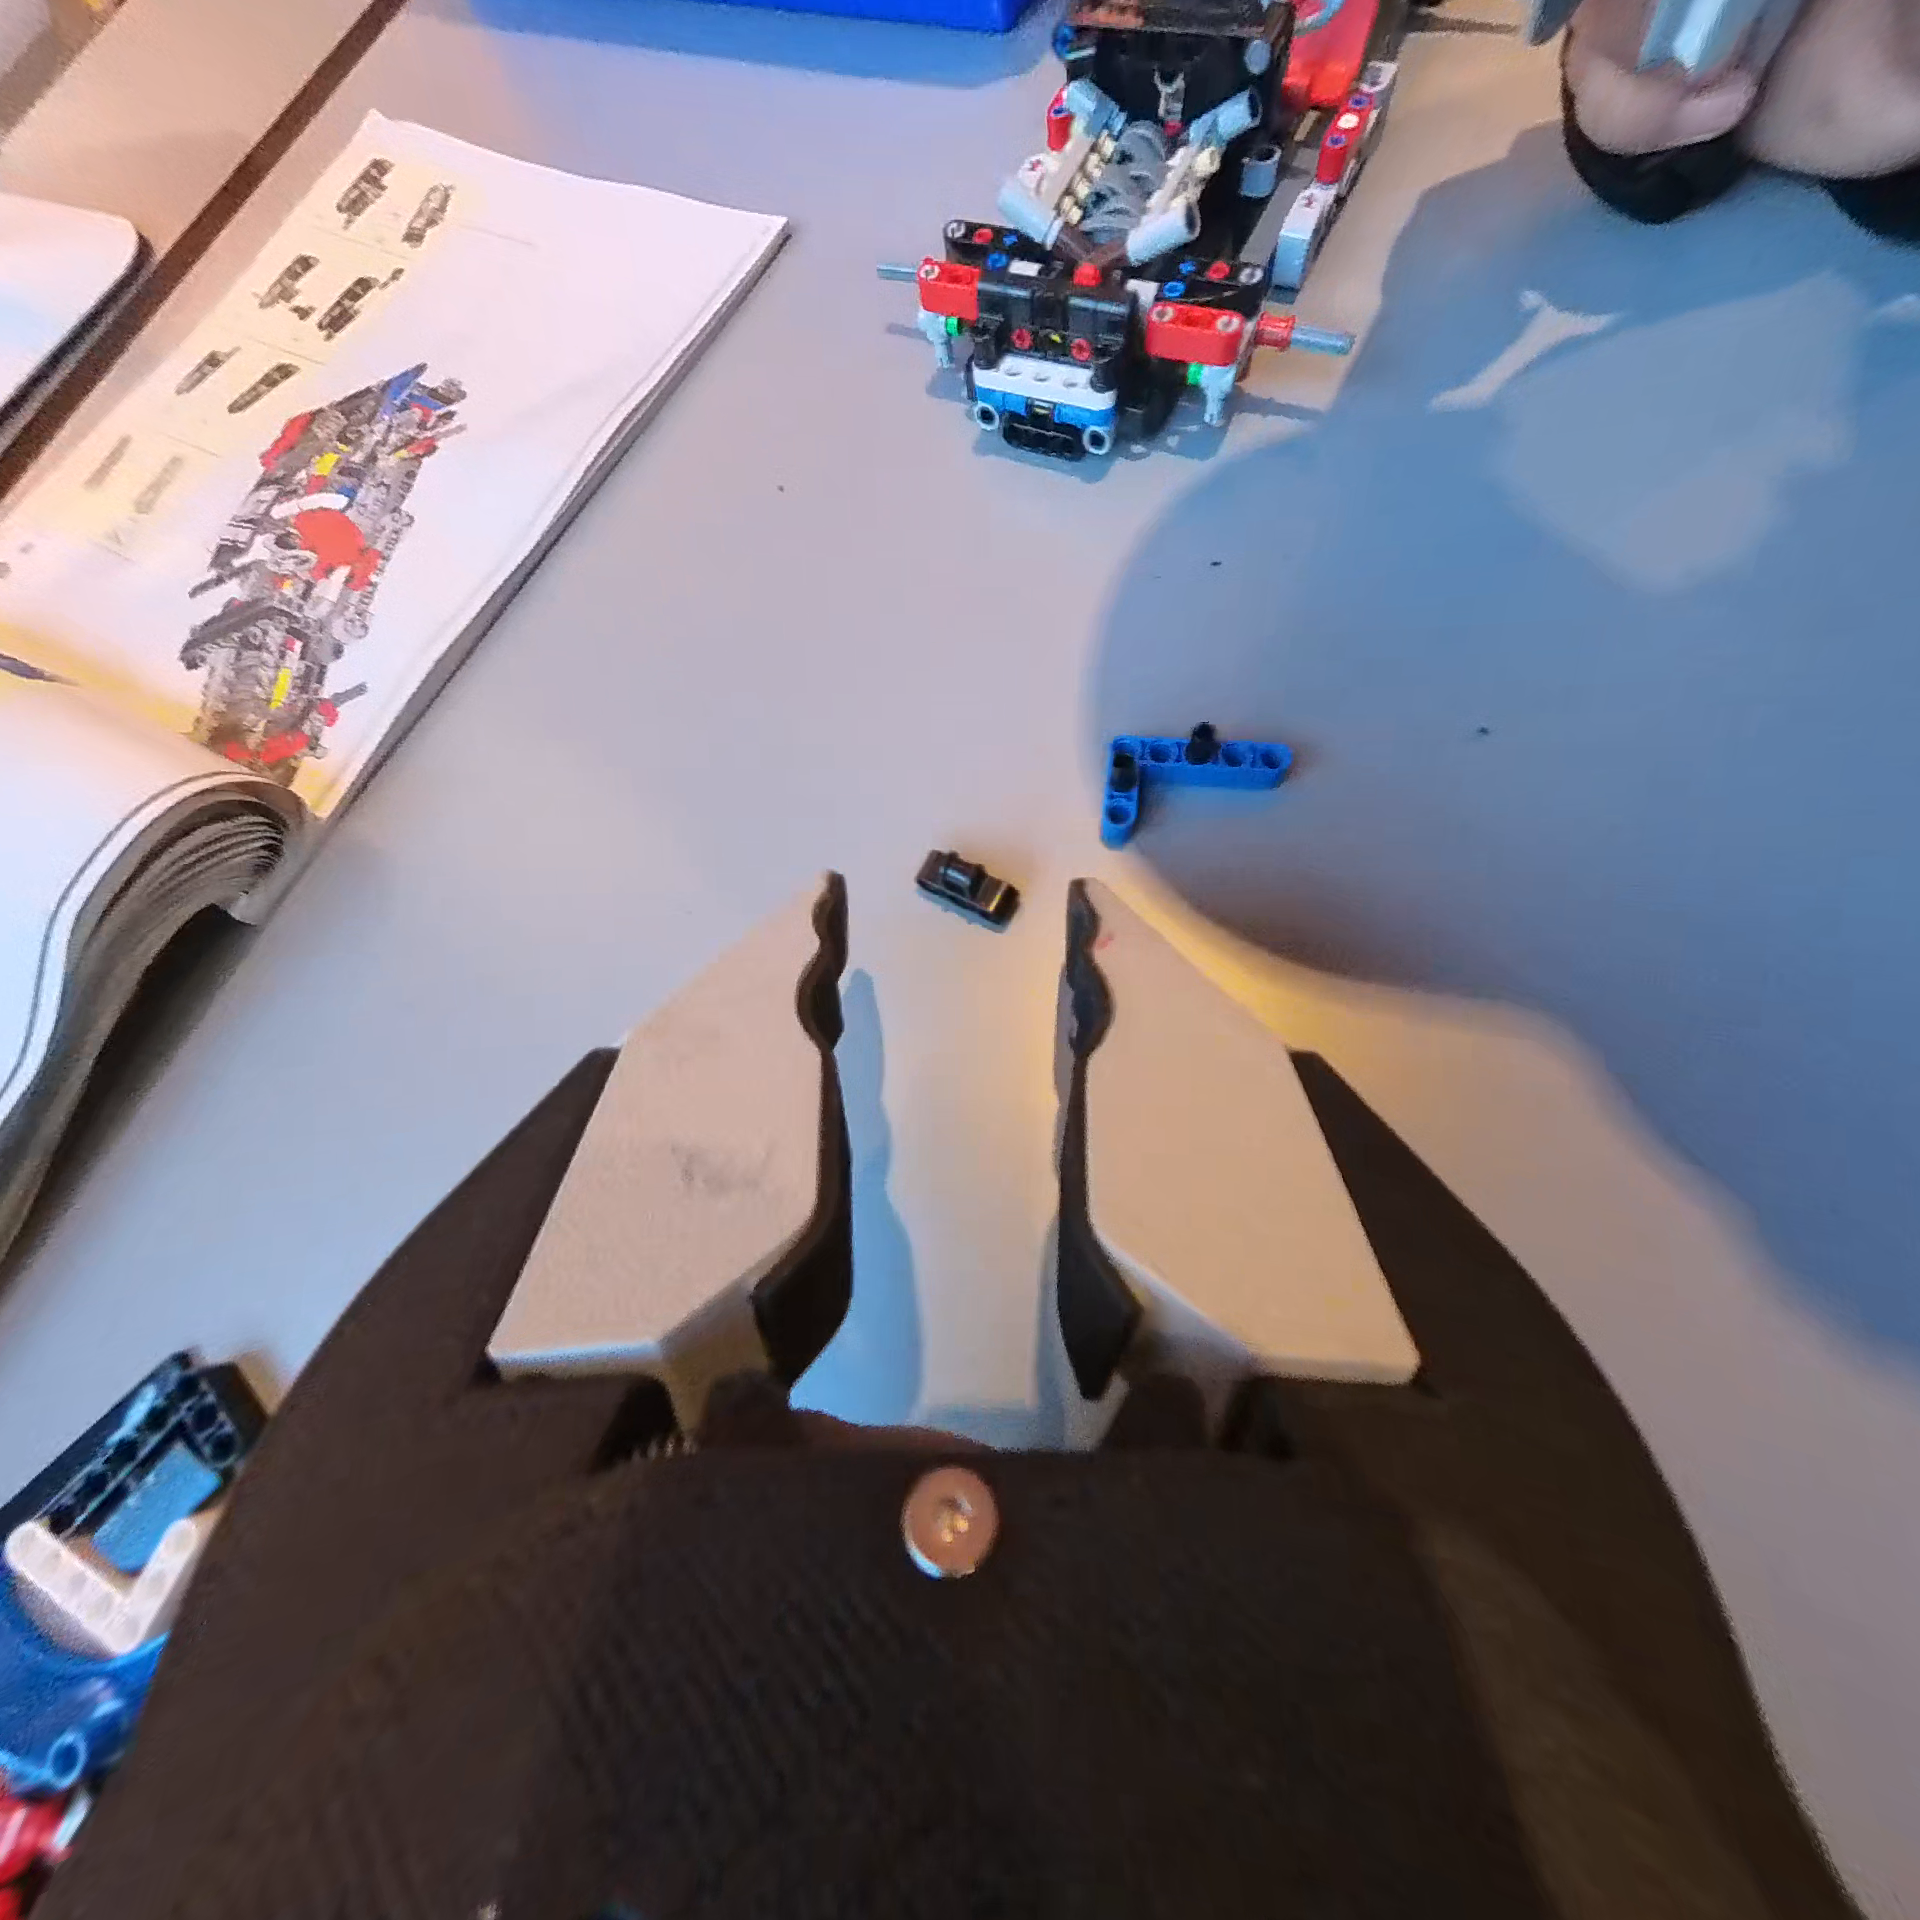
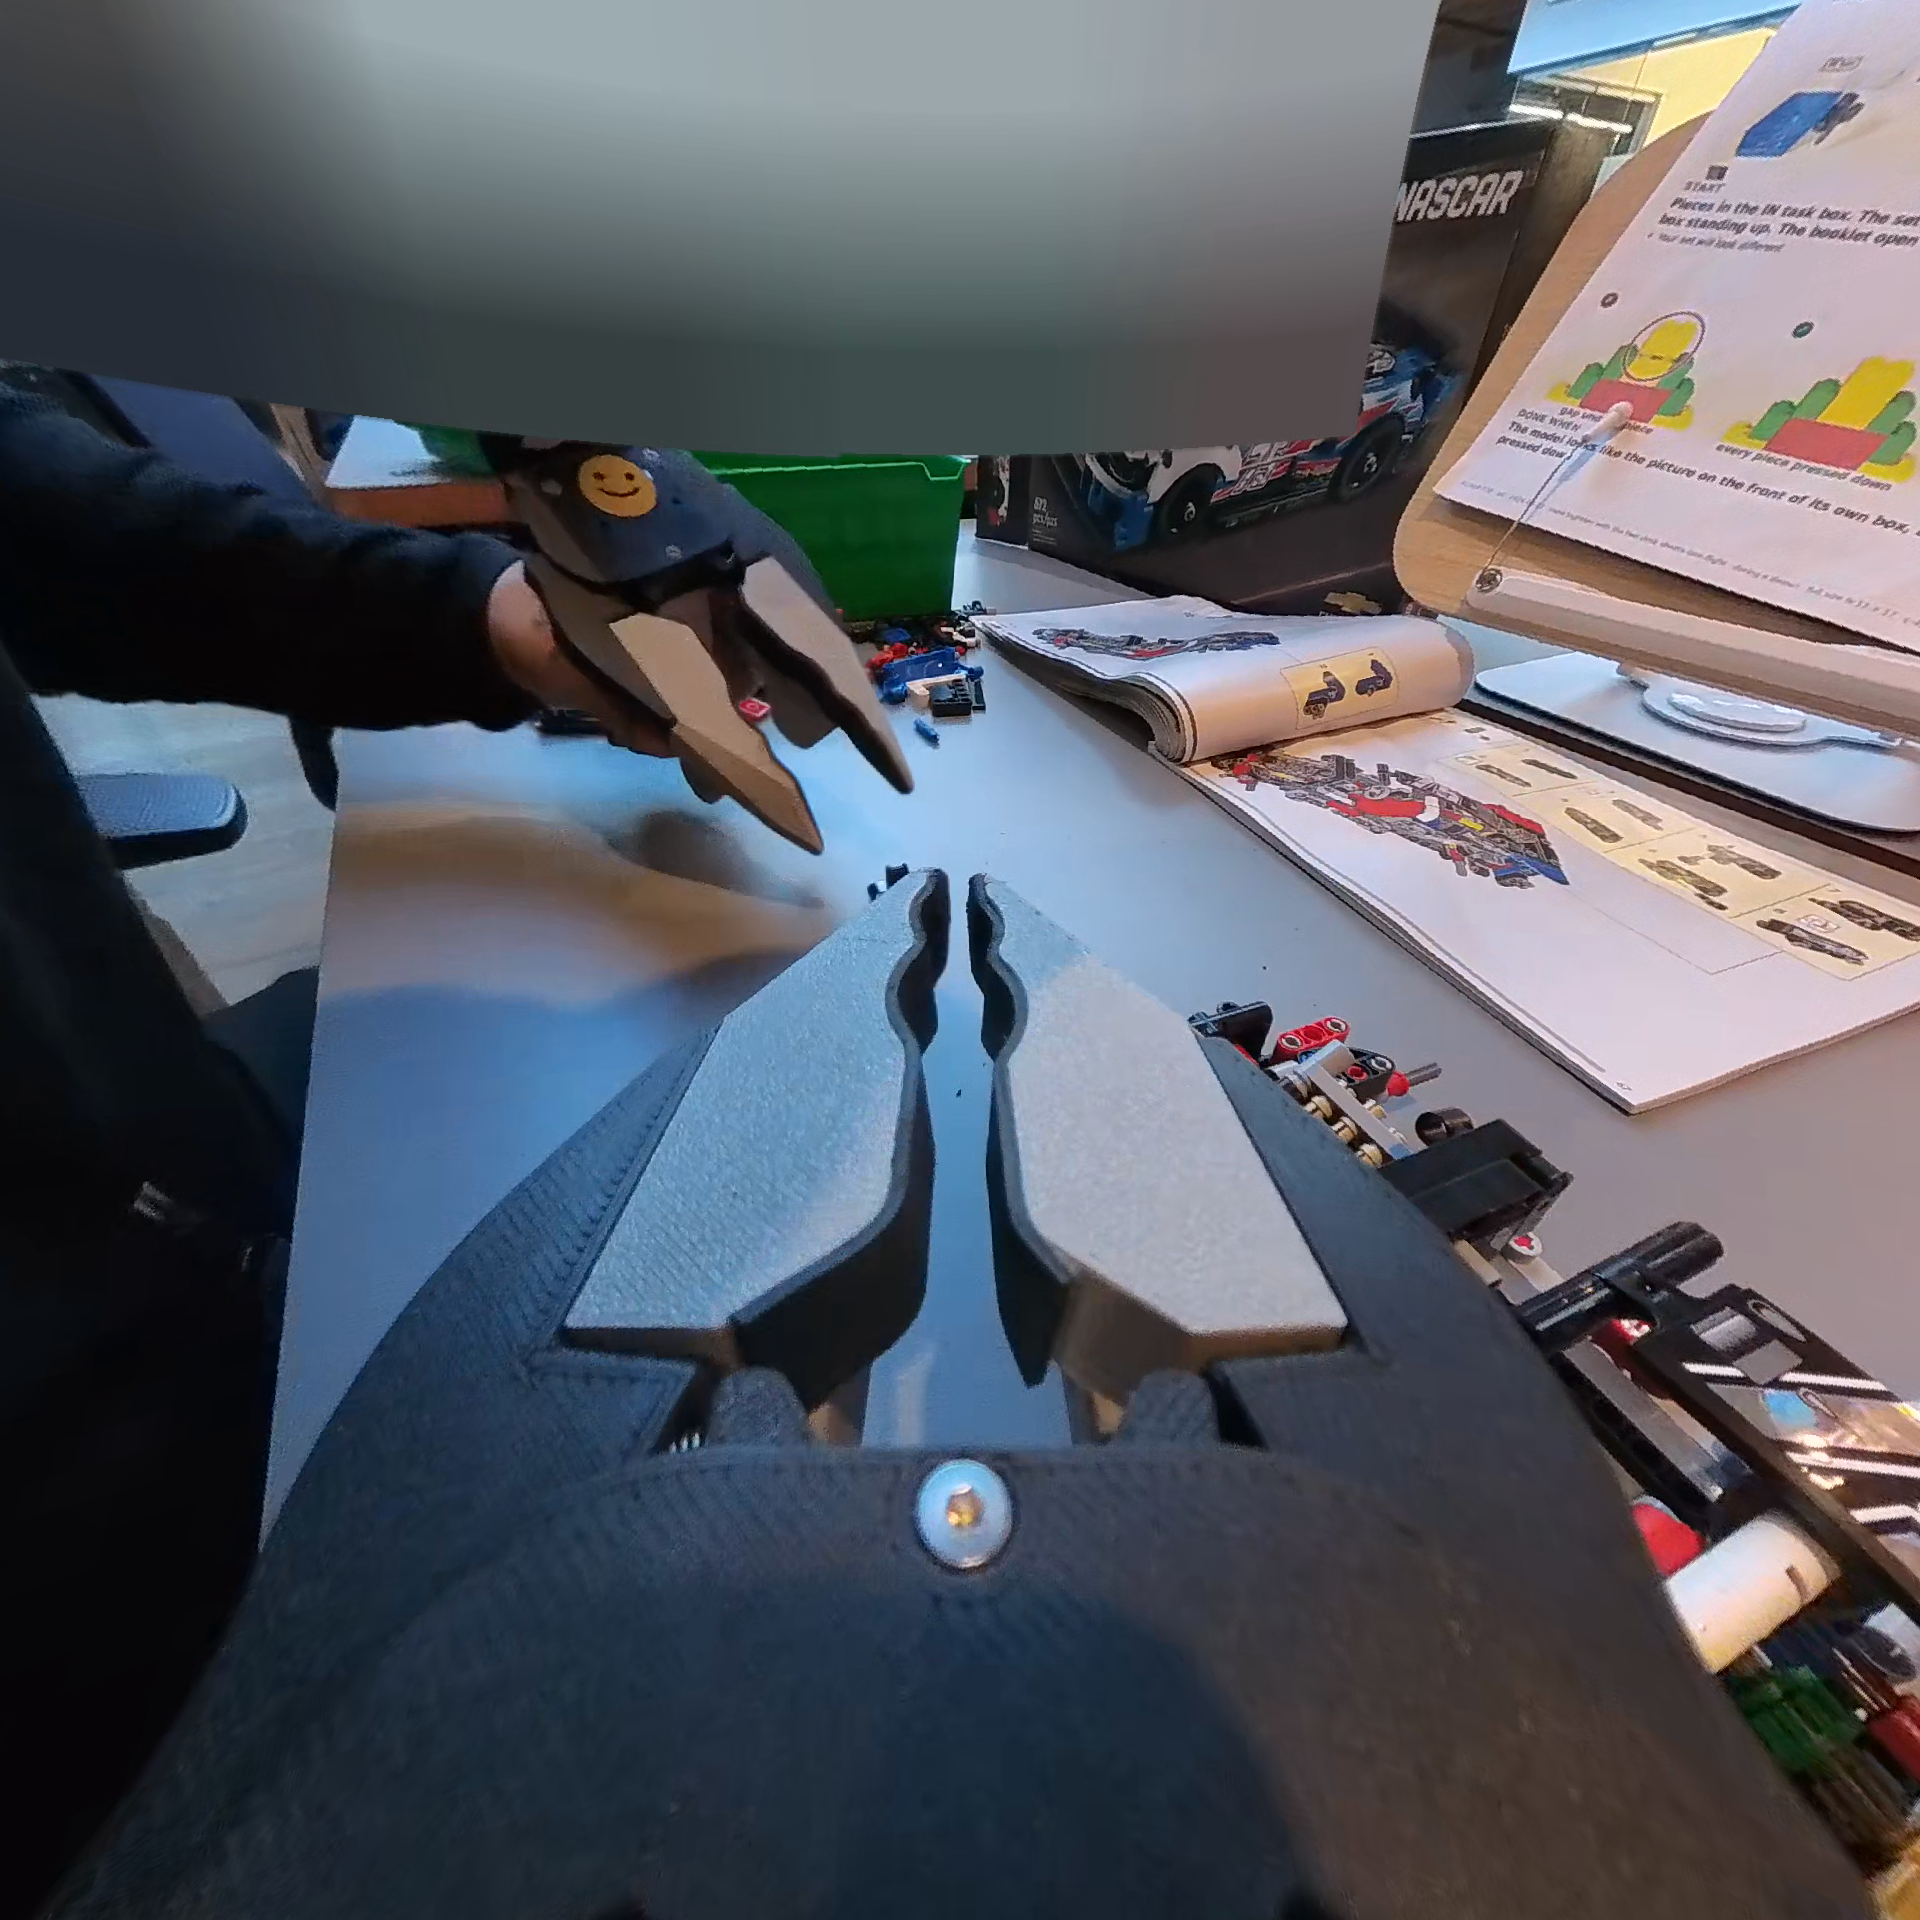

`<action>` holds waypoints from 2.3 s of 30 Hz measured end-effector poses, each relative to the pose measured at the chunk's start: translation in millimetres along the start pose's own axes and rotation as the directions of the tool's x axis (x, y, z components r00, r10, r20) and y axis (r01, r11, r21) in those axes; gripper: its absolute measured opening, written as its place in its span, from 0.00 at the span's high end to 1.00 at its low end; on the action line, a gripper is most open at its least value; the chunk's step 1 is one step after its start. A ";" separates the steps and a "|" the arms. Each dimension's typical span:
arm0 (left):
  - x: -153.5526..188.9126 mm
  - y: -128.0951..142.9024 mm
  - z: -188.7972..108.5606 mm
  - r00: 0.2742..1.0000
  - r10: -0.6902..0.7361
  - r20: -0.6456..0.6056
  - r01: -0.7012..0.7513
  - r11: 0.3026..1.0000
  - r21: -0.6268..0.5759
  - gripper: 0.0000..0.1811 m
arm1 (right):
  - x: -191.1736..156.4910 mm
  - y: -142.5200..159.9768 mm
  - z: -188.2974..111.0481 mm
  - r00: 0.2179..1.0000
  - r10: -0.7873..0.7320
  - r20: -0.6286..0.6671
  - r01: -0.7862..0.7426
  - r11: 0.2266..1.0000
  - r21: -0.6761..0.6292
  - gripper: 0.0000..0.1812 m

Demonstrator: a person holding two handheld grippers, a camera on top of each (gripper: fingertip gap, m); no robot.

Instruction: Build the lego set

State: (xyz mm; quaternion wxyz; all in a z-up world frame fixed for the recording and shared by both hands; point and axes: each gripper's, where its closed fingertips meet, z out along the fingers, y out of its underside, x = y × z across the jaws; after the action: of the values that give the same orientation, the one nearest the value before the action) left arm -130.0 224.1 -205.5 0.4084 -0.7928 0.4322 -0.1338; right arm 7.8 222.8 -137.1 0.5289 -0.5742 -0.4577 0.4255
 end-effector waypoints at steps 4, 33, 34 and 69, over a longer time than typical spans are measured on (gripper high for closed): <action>0.2 15.7 11.9 1.000 0.002 -0.002 -0.002 0.999 -0.044 0.78 | 4.9 -4.4 -4.1 1.000 0.021 -0.018 -0.020 0.999 0.033 1.00; -5.4 28.9 10.6 0.984 -0.158 -0.077 0.151 0.984 -0.091 0.74 | 19.1 -11.6 -15.8 0.994 0.099 -0.045 -0.094 0.991 0.099 1.00; -7.6 27.8 10.5 0.977 -0.201 -0.069 0.194 0.976 -0.097 0.73 | 19.6 -11.4 -15.9 0.994 0.101 -0.047 -0.096 0.991 0.099 1.00; 34.0 -78.1 -4.4 0.966 0.250 -0.072 -0.223 0.939 0.263 0.89 | -10.2 -2.1 -1.1 0.971 0.222 0.093 -0.221 0.975 -0.015 0.97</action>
State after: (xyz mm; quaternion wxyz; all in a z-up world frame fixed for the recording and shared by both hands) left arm -67.4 217.6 -147.9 0.4960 -0.6683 0.5246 -0.1791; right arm 6.4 212.6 -134.9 0.4545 -0.6022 -0.4163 0.5075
